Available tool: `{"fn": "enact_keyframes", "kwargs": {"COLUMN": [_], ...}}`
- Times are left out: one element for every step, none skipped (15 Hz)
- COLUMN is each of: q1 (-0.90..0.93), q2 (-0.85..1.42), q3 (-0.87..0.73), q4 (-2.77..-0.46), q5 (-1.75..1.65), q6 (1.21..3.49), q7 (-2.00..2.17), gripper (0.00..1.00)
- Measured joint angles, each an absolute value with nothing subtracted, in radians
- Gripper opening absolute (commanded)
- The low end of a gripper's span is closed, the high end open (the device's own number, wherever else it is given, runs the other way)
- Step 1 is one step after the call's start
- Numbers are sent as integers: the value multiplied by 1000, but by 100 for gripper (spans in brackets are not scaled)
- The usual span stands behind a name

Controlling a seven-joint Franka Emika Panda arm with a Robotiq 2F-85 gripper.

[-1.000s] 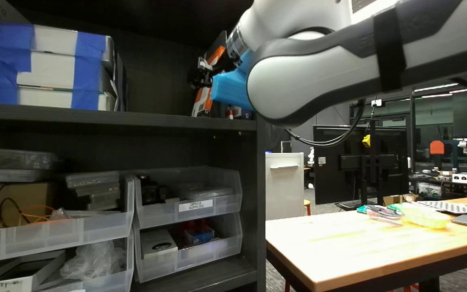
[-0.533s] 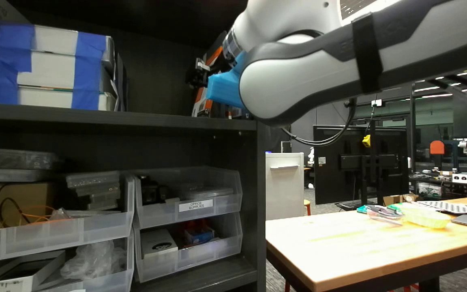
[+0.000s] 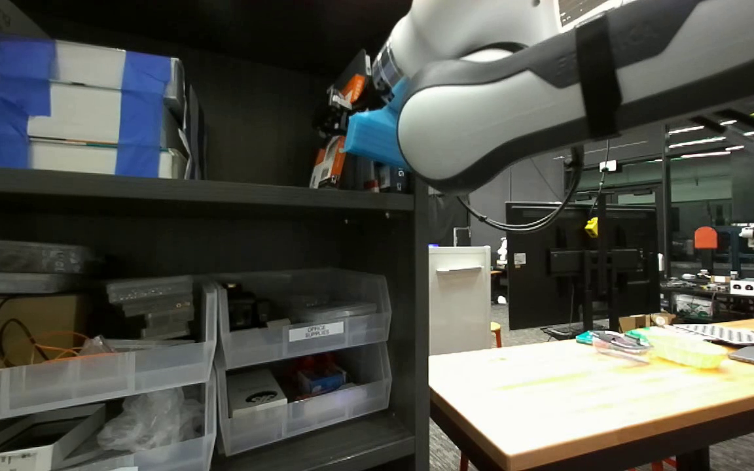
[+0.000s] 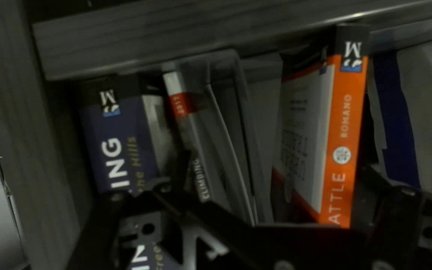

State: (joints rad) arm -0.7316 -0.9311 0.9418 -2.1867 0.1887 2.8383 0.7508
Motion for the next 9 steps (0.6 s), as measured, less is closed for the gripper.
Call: {"fn": "enact_keyframes", "kwargs": {"q1": [-725,-717,-707,-698,-688,-678,-670,-662,-655], "q2": [-931,-931,-931,-931,-931,-931,-931,-931,-931], "q3": [932,924,918,913,907,902,897,893,888], "q4": [-2192,-2198,-2202,-2207,-2212,-2217,-2221,-2225,-2229], "q5": [189,189,189,188,188,187,186,185,184], "q6": [2838,2837,2837,2837,2837,2837,2836,2836,2834], "q7": [751,751,751,751,751,751,751,751,751], "gripper": [100,100,100,100,100,100,100,100,100]}}
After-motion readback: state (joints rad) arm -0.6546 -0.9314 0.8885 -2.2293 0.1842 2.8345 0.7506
